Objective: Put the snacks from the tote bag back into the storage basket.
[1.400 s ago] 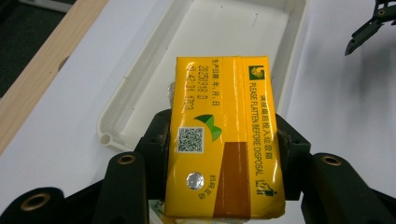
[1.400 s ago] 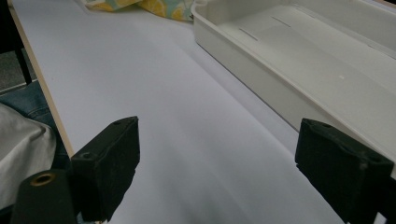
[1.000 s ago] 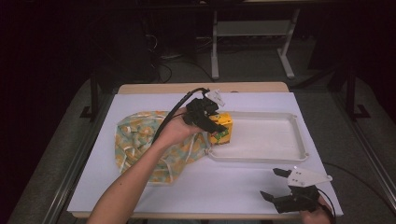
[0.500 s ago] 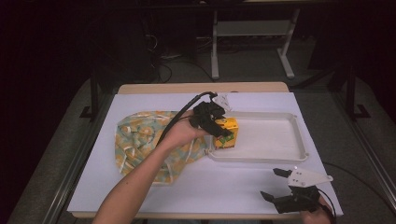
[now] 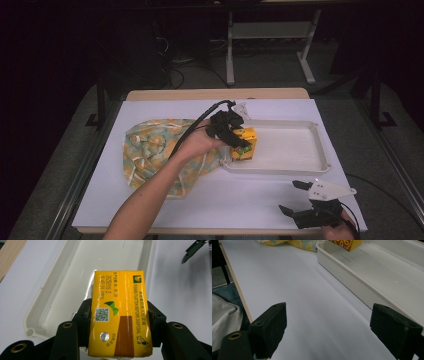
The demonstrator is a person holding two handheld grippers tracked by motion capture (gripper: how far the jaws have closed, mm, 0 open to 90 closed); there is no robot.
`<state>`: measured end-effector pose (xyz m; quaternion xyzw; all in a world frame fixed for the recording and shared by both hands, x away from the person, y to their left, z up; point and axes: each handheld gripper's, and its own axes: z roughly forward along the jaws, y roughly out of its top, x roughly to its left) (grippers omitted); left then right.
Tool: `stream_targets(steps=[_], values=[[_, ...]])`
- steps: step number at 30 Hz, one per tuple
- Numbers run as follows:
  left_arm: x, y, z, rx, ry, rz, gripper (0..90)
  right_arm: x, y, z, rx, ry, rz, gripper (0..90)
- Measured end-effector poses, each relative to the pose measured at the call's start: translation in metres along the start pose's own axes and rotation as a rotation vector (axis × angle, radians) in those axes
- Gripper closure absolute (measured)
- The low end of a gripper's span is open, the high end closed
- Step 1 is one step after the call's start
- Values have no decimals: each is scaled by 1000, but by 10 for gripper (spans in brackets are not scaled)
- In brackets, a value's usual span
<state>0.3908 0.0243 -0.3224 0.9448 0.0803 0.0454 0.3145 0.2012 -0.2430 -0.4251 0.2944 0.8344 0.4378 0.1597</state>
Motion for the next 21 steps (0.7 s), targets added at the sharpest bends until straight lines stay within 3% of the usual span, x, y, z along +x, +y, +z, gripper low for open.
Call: stream_targets(steps=[2,7,13,21], values=[[0,0,2,-5,0,-9,499,0,0,0,-1,0,-3,134],[-2,1,5,0,-13,21,499,0,0,1,0,2,-3,135],[-4,1,12,7,-22,26,499,0,0,0,-2,3,-2,134],[-4,-2,19,11,-33,13,499,0,0,0,-3,5,-1,134]])
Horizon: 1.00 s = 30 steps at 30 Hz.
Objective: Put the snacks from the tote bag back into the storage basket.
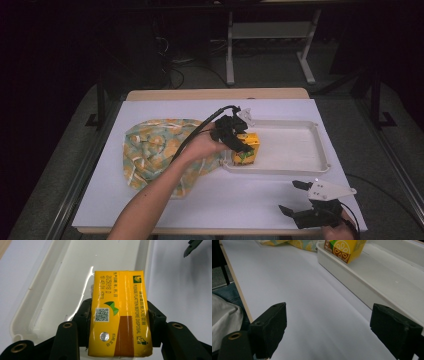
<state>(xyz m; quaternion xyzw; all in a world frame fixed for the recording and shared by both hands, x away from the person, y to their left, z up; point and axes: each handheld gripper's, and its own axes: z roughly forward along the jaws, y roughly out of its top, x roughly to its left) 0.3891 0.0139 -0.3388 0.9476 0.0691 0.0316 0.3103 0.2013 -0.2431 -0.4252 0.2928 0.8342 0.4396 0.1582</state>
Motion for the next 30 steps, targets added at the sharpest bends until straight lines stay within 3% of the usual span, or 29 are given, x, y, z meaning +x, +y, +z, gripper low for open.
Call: stream_targets(steps=[12,18,30], values=[[0,2,6,-4,-11,16,499,0,0,0,0,0,-4,135],[2,-1,10,7,-30,3,499,0,0,0,2,0,-2,134],[4,-1,13,3,-29,2,499,0,0,0,4,-1,-4,135]])
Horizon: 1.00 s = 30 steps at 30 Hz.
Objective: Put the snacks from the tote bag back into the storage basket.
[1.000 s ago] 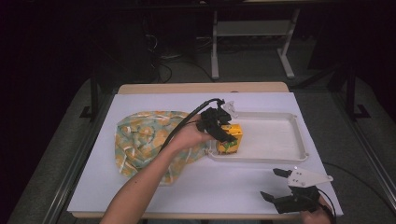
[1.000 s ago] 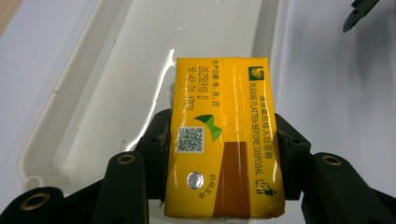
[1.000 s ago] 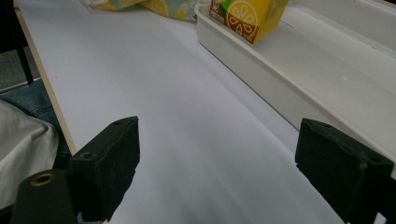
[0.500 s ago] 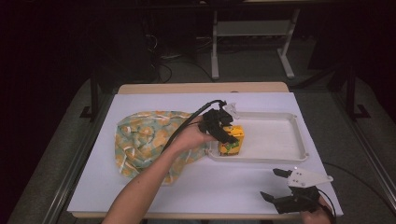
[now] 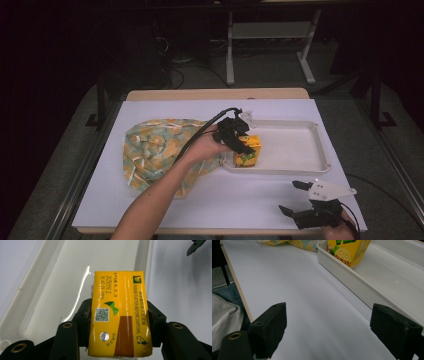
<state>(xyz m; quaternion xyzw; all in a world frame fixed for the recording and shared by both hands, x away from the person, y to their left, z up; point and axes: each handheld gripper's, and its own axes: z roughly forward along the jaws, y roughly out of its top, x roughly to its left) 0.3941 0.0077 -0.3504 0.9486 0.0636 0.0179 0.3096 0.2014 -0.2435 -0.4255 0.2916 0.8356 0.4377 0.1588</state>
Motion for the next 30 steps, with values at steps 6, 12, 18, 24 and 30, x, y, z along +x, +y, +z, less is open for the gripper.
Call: stream_targets(steps=[6,12,18,24,30], values=[[-2,0,2,6,-5,2,499,0,0,0,0,-1,-1,135],[-2,1,5,20,-1,16,499,0,0,0,1,-2,-7,134],[-2,1,6,21,-7,18,499,0,0,0,3,-1,-10,134],[-2,-1,10,28,-8,20,499,0,0,0,0,1,-8,135],[-1,-2,10,29,-14,30,499,0,0,0,-1,2,-5,135]])
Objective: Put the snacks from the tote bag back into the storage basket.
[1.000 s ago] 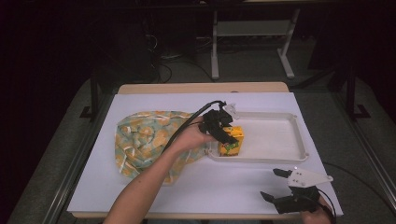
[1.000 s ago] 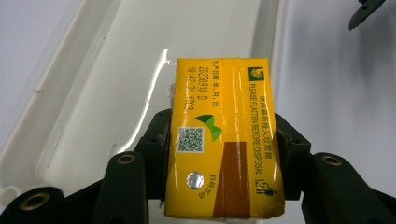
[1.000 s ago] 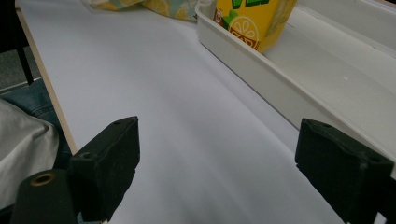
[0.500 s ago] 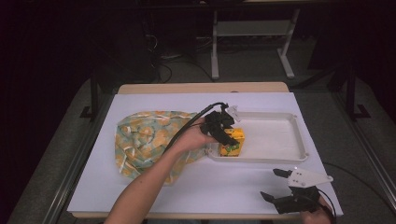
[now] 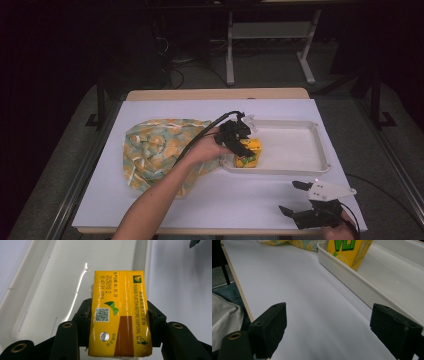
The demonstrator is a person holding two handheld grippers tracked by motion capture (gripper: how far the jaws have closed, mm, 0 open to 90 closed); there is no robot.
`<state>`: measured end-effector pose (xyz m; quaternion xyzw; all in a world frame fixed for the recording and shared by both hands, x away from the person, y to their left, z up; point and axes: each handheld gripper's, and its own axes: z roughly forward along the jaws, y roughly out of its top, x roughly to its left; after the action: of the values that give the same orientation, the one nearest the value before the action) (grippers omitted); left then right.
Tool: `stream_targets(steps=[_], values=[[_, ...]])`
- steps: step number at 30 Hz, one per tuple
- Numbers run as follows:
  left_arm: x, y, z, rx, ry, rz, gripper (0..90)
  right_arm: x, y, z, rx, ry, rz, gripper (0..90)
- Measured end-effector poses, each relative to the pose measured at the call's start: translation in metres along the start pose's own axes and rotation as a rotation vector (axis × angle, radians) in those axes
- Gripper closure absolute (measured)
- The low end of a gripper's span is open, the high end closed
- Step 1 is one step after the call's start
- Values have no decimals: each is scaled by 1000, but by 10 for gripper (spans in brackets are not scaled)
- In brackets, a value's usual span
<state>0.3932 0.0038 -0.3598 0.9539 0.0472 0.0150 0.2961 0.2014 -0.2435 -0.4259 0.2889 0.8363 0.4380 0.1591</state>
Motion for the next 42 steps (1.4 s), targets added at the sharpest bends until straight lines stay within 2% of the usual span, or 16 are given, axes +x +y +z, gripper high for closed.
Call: stream_targets(steps=[9,21,30,35,36,38,42], values=[[-1,-3,0,7,-4,9,499,1,0,0,2,1,3,135],[-2,-6,0,-7,-5,60,499,1,0,1,2,3,4,134],[-4,-6,0,3,3,76,496,1,0,1,4,7,-1,134],[-5,-5,1,5,5,54,478,1,0,1,5,7,3,135],[-4,-5,1,3,8,52,438,1,0,1,5,6,3,135],[-4,-5,0,-9,-1,44,428,0,0,1,3,5,4,135],[-6,-4,-4,-25,11,37,393,0,0,1,2,5,6,135]])
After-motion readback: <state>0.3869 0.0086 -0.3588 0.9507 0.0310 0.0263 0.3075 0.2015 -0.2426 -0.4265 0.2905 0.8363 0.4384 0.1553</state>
